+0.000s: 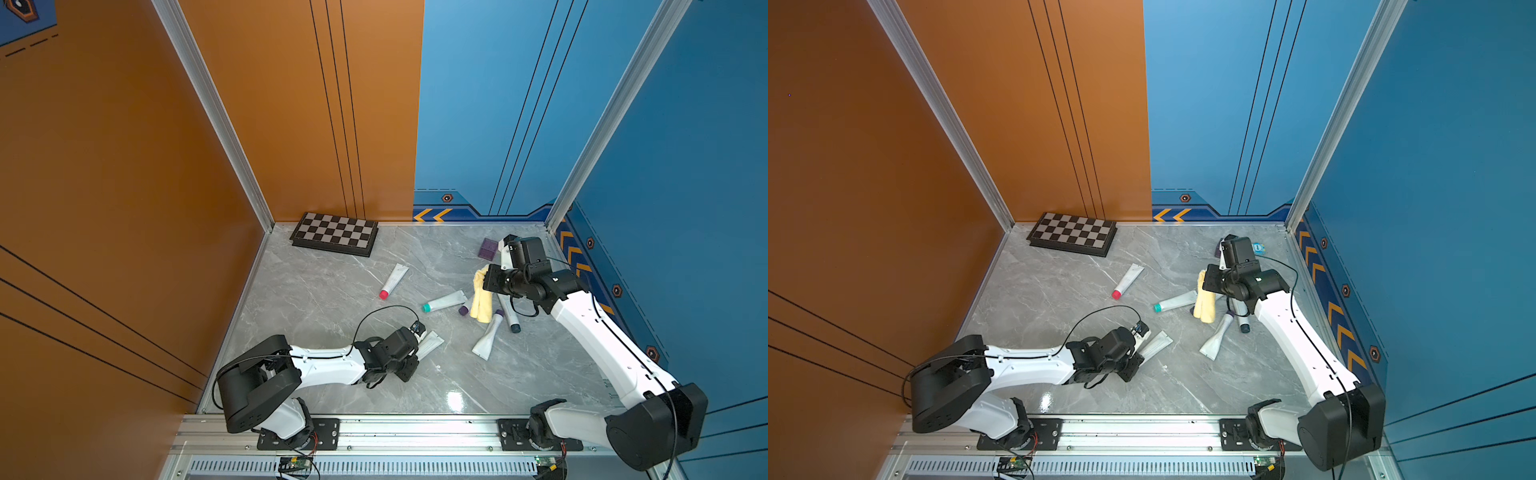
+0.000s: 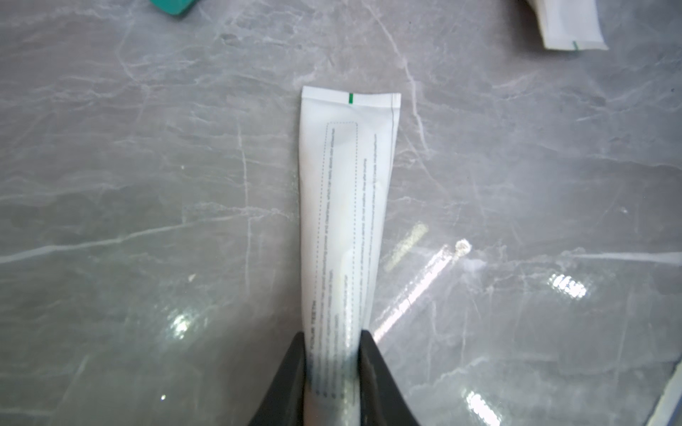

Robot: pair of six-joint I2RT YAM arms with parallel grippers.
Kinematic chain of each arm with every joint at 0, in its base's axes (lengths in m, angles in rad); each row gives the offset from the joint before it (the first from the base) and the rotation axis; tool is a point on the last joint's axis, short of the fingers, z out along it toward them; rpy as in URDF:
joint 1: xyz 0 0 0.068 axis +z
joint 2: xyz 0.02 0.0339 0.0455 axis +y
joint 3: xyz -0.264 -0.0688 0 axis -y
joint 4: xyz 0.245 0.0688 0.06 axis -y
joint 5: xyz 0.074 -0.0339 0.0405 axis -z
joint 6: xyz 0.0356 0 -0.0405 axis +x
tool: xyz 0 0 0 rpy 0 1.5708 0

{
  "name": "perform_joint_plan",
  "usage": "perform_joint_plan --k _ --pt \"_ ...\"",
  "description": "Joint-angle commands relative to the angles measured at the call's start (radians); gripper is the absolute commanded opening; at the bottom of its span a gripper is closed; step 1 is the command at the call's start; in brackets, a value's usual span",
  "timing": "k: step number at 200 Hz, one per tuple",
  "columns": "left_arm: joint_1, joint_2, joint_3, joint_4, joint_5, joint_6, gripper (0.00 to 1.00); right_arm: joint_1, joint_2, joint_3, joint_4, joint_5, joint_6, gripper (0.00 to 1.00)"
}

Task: Wipe the surface of the toothpaste tube
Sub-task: Move the toothpaste to the center of the board.

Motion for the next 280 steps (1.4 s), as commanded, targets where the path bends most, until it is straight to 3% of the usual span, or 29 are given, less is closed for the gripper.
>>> perform_joint_plan --k 1,51,98,125,156,195,232,280 --pt "0.051 0.076 0.061 -0.128 0.039 0.075 0.25 -0.004 -0.026 -0.008 -0.051 -0.06 0.019 0.0" --pt "0.062 0.308 0.327 -0.168 0.107 0.142 0.25 0.0 -0.095 -0.078 -0.054 -0.101 0.012 0.0" --pt "0.067 0.431 0.525 -0.217 0.161 0.16 0.35 -0.004 -0.139 -0.097 -0.088 -0.088 -0.01 0.0" --pt "0.076 0.385 0.57 -0.281 0.153 0.15 0.47 -0.006 -0.146 -0.092 -0.1 -0.09 -0.014 0.0" --pt "0.145 0.205 0.526 -0.293 0.155 0.102 0.64 -0.007 -0.139 -0.089 -0.1 -0.096 -0.015 0.0" --pt "0.267 0.06 0.521 -0.343 0.114 0.086 0.7 0.002 -0.134 -0.107 -0.099 -0.103 -0.015 0.0" --pt "0.407 0.128 0.573 -0.367 0.101 0.093 0.71 0.019 -0.154 -0.136 -0.096 -0.103 -0.01 0.0" --pt "0.502 0.307 0.653 -0.377 0.106 0.115 0.72 0.078 -0.166 -0.178 -0.091 -0.09 0.001 0.0"
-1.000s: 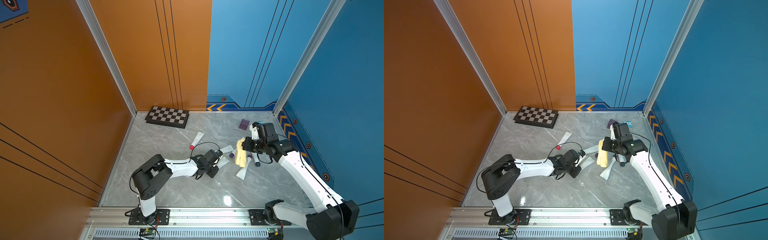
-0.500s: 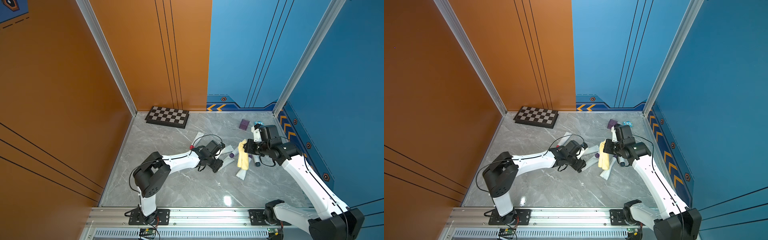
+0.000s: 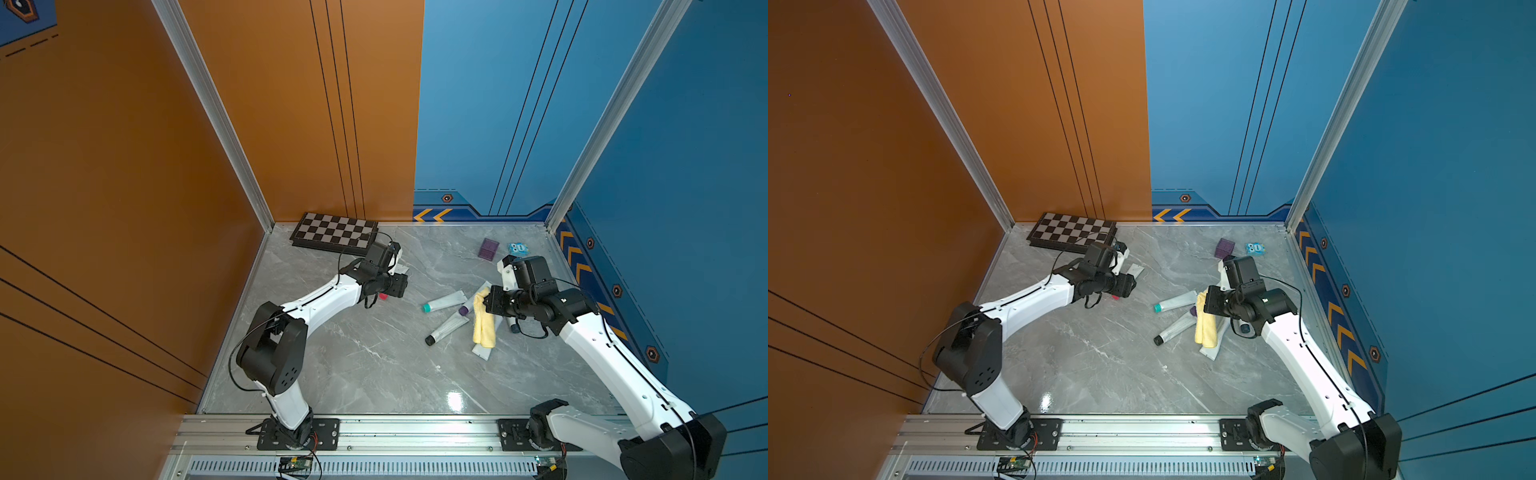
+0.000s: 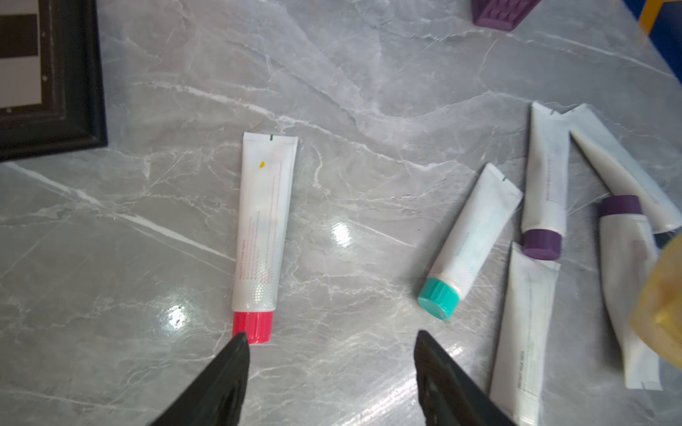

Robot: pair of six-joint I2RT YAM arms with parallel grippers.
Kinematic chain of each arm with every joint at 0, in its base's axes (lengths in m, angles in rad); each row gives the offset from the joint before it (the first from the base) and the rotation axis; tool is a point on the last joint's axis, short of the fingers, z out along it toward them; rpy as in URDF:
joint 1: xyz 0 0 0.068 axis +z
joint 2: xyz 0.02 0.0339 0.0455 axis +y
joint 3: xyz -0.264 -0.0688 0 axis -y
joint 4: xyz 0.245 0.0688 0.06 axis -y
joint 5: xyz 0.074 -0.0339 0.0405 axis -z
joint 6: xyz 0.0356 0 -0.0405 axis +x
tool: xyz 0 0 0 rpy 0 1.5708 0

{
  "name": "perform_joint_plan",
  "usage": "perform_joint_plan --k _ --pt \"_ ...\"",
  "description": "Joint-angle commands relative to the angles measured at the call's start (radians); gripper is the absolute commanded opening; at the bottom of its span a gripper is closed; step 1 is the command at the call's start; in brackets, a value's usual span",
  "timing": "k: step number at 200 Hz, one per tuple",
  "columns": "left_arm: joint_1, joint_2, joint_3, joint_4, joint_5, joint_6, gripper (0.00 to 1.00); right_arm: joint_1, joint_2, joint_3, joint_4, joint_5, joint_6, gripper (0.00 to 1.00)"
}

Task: Wipe the surface of the toothpaste tube
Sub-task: Move the toothpaste to the center of the board.

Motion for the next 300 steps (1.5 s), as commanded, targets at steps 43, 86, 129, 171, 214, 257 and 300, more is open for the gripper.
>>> perform_joint_plan --k 43,86,129,171,214,257,300 --pt "0.05 0.167 0.126 -0.053 -0.051 0.032 0.72 0.08 -0.019 -0.049 -0.01 0.016 0.007 0.0" --pt "0.059 0.247 0.192 -0.089 -0.042 0.057 0.72 0.092 -0.018 -0.049 -0.01 0.025 0.007 0.0" --pt "0.062 0.299 0.216 -0.106 -0.058 0.069 0.72 0.098 -0.017 -0.049 -0.01 0.028 0.008 0.0" --pt "0.059 0.348 0.237 -0.118 -0.066 0.08 0.67 0.121 -0.029 -0.037 -0.021 0.016 0.014 0.0" --pt "0.054 0.367 0.23 -0.117 -0.05 0.083 0.45 0.219 -0.035 0.027 -0.055 0.05 0.025 0.0" --pt "0.035 0.324 0.163 -0.115 -0.035 0.09 0.32 0.269 -0.006 0.078 -0.081 0.076 0.021 0.0" --pt "-0.054 0.244 0.041 -0.111 -0.085 0.078 0.25 0.294 0.052 0.094 -0.079 0.077 0.009 0.0"
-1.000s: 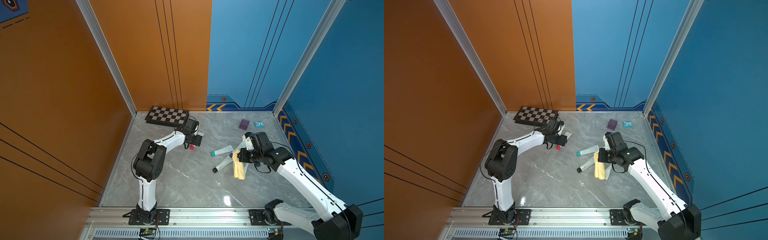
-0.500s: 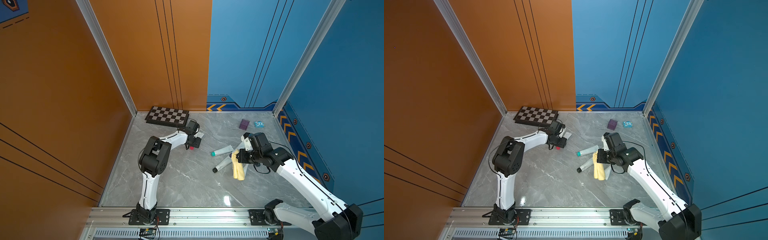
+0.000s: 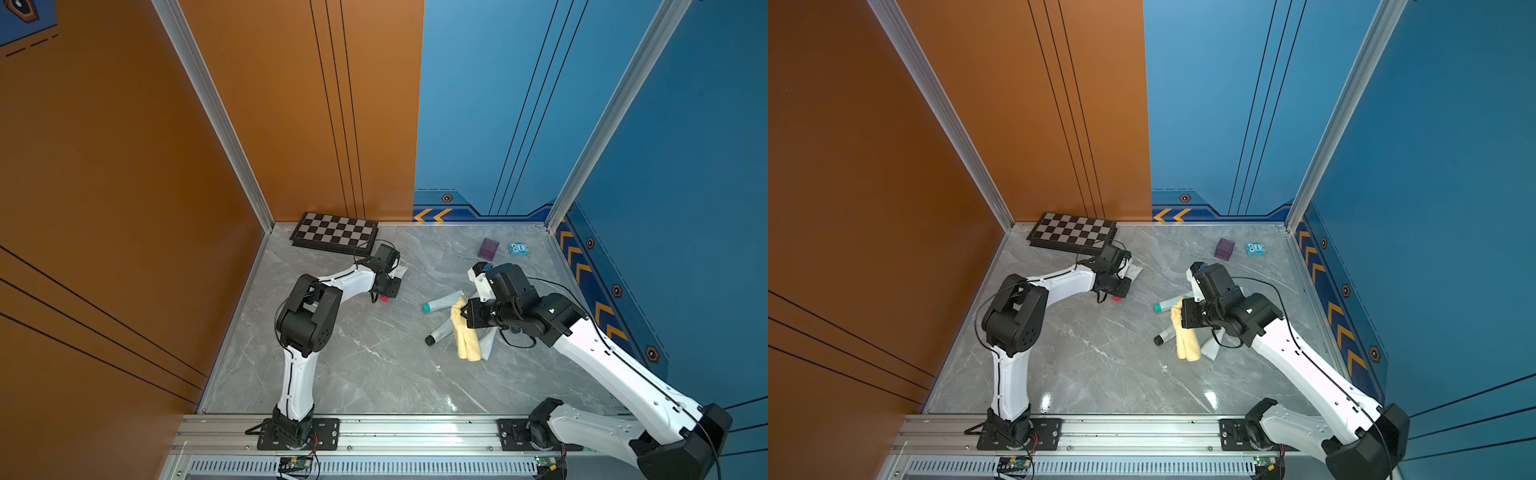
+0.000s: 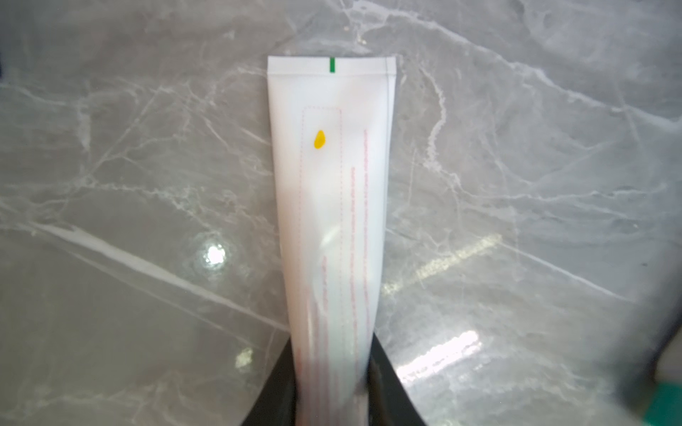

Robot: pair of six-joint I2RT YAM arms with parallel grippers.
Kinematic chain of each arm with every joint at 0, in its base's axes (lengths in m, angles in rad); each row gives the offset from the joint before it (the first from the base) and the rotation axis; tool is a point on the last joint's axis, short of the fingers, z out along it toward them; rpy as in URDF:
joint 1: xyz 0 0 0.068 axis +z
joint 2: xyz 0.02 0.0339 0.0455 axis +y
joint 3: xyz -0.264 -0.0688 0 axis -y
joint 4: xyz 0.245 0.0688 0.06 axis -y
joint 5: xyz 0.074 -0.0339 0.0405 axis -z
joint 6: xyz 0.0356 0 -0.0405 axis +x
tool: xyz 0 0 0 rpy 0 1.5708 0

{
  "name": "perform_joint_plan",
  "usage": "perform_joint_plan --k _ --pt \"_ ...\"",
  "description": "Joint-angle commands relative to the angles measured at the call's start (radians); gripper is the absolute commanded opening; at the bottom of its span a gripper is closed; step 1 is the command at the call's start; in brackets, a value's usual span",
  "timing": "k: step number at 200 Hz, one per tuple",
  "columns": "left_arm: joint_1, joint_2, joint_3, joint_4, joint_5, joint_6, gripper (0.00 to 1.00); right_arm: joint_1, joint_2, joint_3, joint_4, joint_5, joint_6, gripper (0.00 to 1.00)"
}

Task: Wipe the surface of the toothpaste tube
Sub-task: Move the toothpaste to the center of the board.

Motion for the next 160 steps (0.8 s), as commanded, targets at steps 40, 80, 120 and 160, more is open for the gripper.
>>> perform_joint_plan --k 40,80,120,160 --pt "-0.182 -0.124 -0.25 -0.028 -0.106 -0.064 0.24 0.058 0.09 0.037 -0.034 0.016 -0.015 0.0" --pt "-0.229 -0.261 -0.452 0.029 -0.136 -0.142 0.25 0.172 0.155 -0.033 -0.008 0.011 -0.011 0.0" --pt "-0.299 -0.408 -0.601 0.063 -0.147 -0.221 0.26 0.26 0.244 -0.157 0.159 -0.028 0.067 0.0" --pt "-0.363 -0.528 -0.734 0.096 -0.124 -0.277 0.28 0.296 0.393 -0.188 0.308 -0.057 0.109 0.0"
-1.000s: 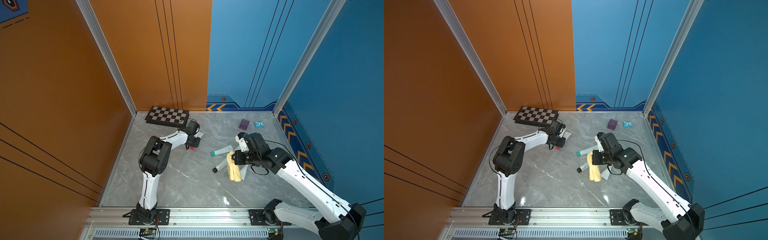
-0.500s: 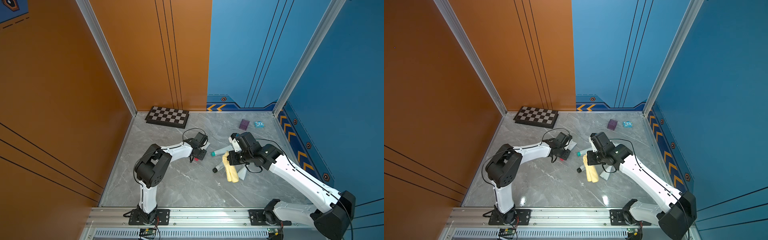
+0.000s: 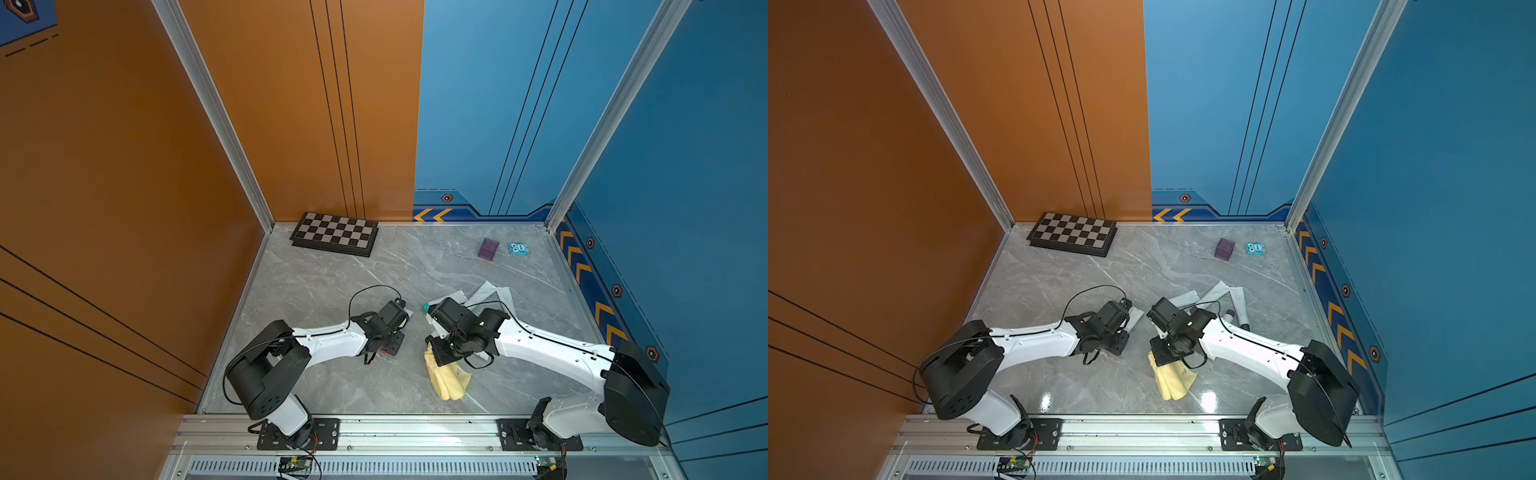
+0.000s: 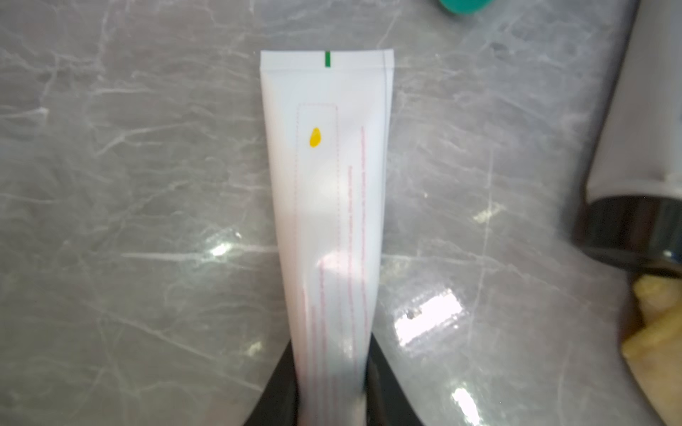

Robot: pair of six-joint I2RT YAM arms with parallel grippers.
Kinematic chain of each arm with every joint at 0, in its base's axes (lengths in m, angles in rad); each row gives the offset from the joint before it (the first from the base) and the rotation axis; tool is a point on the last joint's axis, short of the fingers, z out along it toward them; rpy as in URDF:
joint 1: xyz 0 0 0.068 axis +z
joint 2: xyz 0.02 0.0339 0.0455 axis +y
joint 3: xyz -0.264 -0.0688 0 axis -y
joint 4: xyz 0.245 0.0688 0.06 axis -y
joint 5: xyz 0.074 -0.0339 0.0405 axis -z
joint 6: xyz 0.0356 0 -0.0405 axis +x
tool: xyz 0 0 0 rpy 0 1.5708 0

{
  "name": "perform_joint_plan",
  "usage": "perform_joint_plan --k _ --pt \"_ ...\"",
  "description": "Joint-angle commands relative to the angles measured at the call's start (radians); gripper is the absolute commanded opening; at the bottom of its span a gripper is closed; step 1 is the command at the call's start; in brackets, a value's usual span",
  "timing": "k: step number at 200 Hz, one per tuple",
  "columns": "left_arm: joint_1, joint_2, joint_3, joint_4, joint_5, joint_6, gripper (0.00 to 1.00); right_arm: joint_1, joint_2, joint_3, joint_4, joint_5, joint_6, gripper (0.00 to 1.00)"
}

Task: Wipe the surface of the toothpaste tube
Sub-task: Move the toothpaste to the center of the board, then adjust the toothpaste at the center of the board.

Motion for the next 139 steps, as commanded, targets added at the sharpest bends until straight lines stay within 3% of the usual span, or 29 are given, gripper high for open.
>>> perform_joint_plan --k 1,51,139 --pt "-0.036 -0.036 -0.085 -0.06 0.017 -0.061 0.28 0.016 0.071 -0.005 0.129 -0.029 0.046 0.0" --pt "-0.081 -0.173 -0.193 -0.017 0.035 -0.077 0.32 -0.062 0.209 0.016 0.169 -0.01 0.047 0.0" --pt "-0.149 -0.159 -0.199 0.056 0.205 0.006 0.36 -0.267 0.146 0.046 0.092 -0.034 -0.035 0.0"
